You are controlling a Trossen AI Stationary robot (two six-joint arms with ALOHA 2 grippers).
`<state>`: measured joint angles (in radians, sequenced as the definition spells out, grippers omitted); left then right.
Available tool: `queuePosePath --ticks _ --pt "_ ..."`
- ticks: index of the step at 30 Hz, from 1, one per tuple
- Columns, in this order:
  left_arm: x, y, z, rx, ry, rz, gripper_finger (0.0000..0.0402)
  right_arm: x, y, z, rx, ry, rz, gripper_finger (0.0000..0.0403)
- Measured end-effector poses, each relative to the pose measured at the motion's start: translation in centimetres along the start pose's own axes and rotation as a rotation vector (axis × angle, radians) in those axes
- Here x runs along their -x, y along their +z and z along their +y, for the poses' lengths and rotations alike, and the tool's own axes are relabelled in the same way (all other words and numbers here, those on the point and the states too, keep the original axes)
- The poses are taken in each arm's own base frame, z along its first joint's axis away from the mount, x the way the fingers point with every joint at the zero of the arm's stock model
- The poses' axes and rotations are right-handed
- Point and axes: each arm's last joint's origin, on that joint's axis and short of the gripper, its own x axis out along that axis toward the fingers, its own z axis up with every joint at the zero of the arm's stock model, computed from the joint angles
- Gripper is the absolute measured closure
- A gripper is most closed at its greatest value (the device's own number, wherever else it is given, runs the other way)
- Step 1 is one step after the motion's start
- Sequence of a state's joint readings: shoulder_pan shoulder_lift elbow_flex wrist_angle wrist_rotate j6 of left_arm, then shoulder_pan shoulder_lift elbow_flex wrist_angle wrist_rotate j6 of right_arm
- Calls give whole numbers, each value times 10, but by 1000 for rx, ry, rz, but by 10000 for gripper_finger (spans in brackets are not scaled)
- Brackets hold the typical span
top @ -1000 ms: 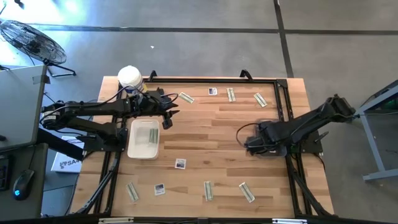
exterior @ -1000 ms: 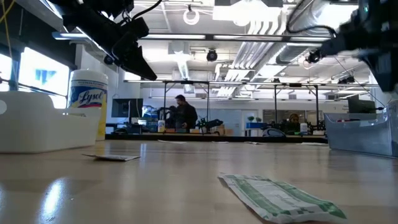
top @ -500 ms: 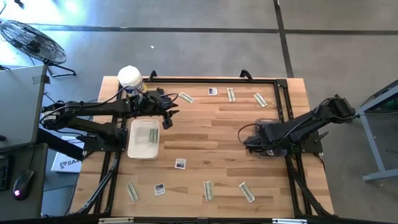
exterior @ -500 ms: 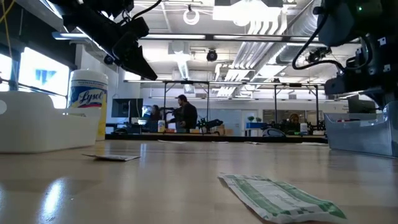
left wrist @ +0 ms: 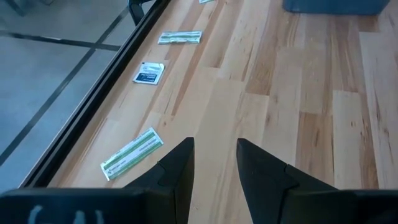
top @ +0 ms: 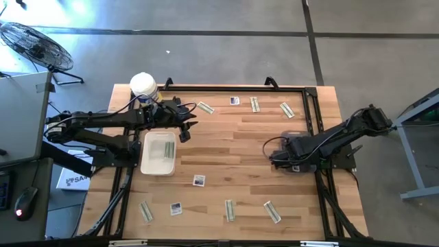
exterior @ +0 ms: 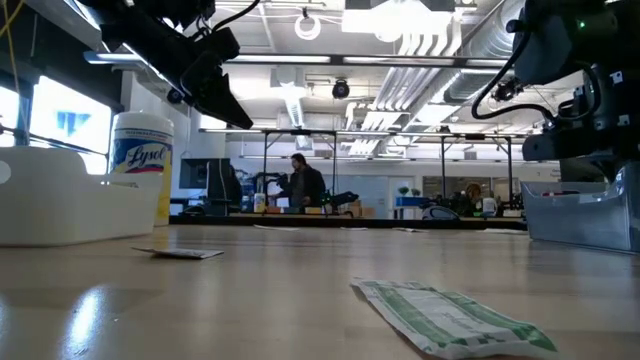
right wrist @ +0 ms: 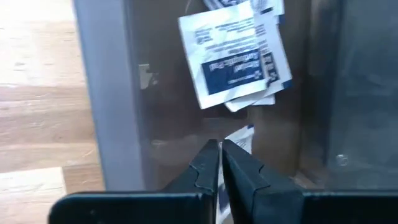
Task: Pick & Place First Aid Supplies
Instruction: Put the blue alcohol pad into the black bin
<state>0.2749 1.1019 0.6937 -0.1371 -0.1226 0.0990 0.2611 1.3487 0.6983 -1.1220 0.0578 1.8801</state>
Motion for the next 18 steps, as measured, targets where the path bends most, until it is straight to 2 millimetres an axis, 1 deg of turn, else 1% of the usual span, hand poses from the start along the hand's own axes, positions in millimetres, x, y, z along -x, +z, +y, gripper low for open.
queuePosePath --ticks 5,10,15,17,18 --pt "0 0 0 0 0 0 284 0 1 -4 6 -39 -16 351" --pt "0 0 0 0 0 0 284 0 1 -4 35 -38 -12 321" --pt "0 0 0 0 1 0 284 1 0 -4 69 -41 17 305" --pt "0 0 0 0 1 0 284 6 0 -2 97 -33 20 305" --pt "0 0 0 0 2 1 284 11 0 0 106 -27 20 305"
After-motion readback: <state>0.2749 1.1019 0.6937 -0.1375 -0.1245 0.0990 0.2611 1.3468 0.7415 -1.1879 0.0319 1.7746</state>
